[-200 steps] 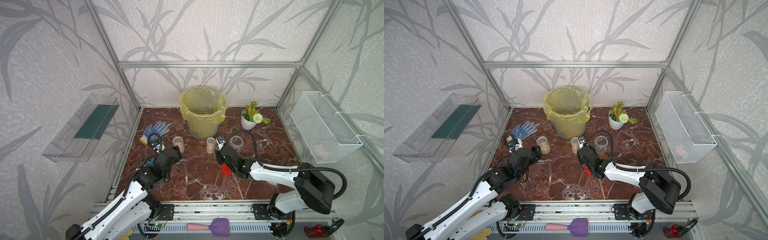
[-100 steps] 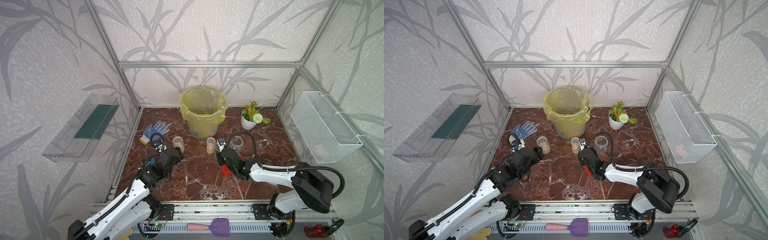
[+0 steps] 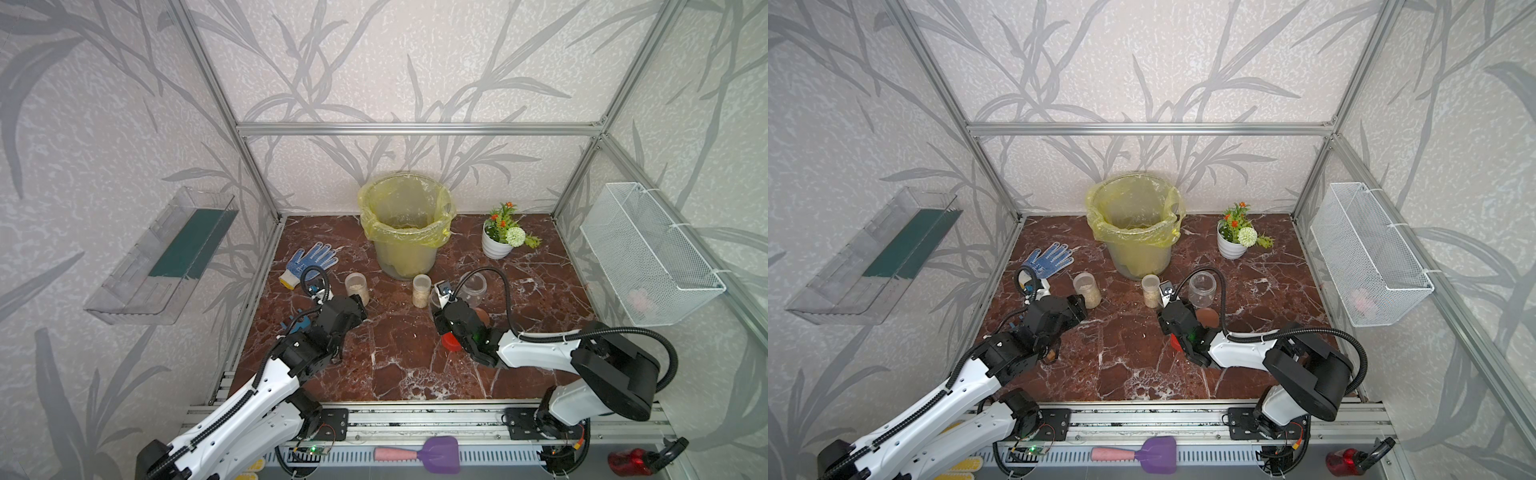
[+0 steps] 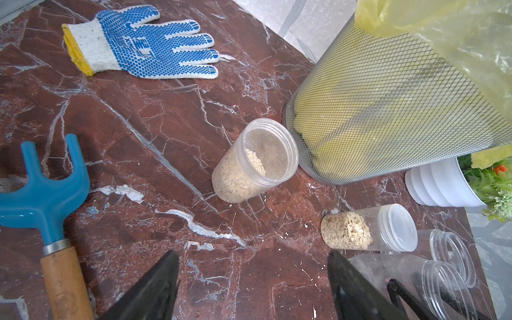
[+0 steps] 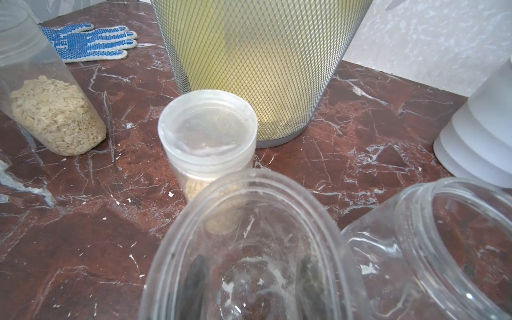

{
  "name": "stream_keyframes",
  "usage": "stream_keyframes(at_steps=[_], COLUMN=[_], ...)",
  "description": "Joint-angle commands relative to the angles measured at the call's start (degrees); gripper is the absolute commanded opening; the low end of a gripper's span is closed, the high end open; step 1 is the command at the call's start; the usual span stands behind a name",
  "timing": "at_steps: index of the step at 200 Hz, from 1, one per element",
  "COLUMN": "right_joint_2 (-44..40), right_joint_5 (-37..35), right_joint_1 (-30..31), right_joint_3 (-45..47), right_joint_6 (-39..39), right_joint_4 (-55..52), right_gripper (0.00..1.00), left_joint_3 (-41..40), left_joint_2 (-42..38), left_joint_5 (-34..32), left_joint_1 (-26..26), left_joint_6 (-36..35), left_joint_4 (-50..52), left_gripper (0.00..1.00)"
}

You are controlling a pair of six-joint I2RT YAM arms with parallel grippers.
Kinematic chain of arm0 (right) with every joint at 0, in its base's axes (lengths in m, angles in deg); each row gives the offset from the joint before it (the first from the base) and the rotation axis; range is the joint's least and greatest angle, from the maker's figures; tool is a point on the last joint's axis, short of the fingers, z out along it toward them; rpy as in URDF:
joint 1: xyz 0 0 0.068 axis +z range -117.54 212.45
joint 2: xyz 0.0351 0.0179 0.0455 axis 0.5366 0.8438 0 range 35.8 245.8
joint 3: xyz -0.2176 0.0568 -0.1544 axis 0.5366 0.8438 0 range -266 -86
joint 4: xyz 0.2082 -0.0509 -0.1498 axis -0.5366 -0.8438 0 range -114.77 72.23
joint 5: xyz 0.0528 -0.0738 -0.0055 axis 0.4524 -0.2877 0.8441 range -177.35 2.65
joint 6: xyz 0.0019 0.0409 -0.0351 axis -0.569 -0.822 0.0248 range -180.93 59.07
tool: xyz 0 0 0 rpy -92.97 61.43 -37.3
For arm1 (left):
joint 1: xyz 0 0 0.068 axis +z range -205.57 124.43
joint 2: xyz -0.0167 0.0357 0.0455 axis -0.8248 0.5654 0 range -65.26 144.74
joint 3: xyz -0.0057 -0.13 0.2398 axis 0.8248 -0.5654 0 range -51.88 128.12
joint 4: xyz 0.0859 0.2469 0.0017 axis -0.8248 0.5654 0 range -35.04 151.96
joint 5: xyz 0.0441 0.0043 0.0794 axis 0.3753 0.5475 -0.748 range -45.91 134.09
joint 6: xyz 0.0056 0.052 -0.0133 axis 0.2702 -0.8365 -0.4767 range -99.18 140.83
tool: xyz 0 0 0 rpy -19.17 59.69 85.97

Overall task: Empty expired oatmeal from jars
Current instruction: Place the jar at the center of the board.

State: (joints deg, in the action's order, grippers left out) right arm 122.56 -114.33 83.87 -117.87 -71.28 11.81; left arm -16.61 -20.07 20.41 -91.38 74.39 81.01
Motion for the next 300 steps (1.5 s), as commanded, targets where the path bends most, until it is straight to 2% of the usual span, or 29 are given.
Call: stream_keyframes(at_steps=[1, 119, 202, 210, 300], right_joint_2=[0.43, -1.22, -6.2, -6.88, -19.05], right_joint_5=[-1.4, -1.59, -0.95, -0.49, 1.23], right_joint_1=[-0.09, -0.14, -0.13, -0.1, -0.34], right_joint_3=[1.09, 2.68, 3.69, 3.77, 1.38], right_joint_6=[0.66, -0.98, -1.74, -1.64, 0.46], right_joint_4=[3.79, 2.91, -0.08, -0.23, -11.69], right_gripper=[0.55, 0.82, 0.93, 1.0, 0.99], left_joint_3=[-0.71, -1.6, -2.03, -2.04, -2.51], left_joint_2=[-0.16, 0.1, 0.34, 0.46, 1.67], left_joint_5=[-0.58, -0.89, -0.84, -0.75, -0.67], left_joint_1=[0.24, 0.28, 0.3, 0.27, 0.27], left_joint_6=[-0.47, -0.17, -0.07, -0.12, -0.17], left_joint_4=[0.08, -0.54, -1.1, -1.21, -2.04], left_gripper=[0.82, 0.82, 0.82, 0.81, 0.82])
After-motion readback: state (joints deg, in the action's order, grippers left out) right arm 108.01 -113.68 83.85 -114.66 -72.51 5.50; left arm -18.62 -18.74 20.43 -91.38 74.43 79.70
